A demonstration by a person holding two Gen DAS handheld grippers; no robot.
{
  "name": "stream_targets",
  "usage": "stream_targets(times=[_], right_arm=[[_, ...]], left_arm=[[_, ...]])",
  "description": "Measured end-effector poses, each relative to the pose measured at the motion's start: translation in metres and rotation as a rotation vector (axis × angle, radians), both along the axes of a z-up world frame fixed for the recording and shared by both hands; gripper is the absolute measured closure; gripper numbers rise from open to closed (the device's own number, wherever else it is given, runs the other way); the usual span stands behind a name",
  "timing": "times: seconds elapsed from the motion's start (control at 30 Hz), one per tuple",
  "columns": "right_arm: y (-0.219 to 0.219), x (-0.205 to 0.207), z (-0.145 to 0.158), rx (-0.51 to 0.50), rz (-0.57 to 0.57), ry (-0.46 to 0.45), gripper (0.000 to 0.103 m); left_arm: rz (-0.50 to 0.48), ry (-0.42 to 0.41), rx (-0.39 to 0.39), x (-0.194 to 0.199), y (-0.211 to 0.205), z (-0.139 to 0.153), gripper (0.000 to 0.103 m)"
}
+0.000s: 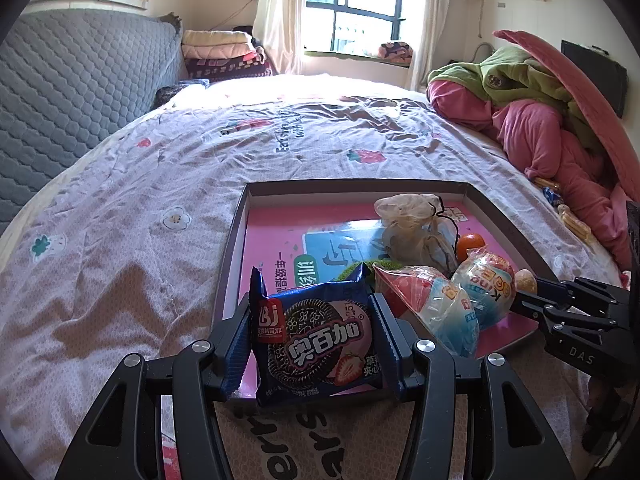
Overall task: Organize objects
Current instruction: 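Lower the biscuit pack into the tray with the left tool while the right tool releases the walnut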
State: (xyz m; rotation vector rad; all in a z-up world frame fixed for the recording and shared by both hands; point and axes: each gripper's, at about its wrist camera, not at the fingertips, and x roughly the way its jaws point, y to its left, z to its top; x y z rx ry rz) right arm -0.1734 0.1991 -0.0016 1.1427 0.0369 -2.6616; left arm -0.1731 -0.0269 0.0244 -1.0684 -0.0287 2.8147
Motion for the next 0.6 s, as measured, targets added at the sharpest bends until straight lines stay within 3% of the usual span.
stream_targets(times=[0.6], right_arm=[[-0.0007,-0.0014,0.0,0.004,-0.006,-0.01,0.069]], left_arm=[[0.008,0.0,-0.032,-0.0007,0.0019,-0.0009,0.046]])
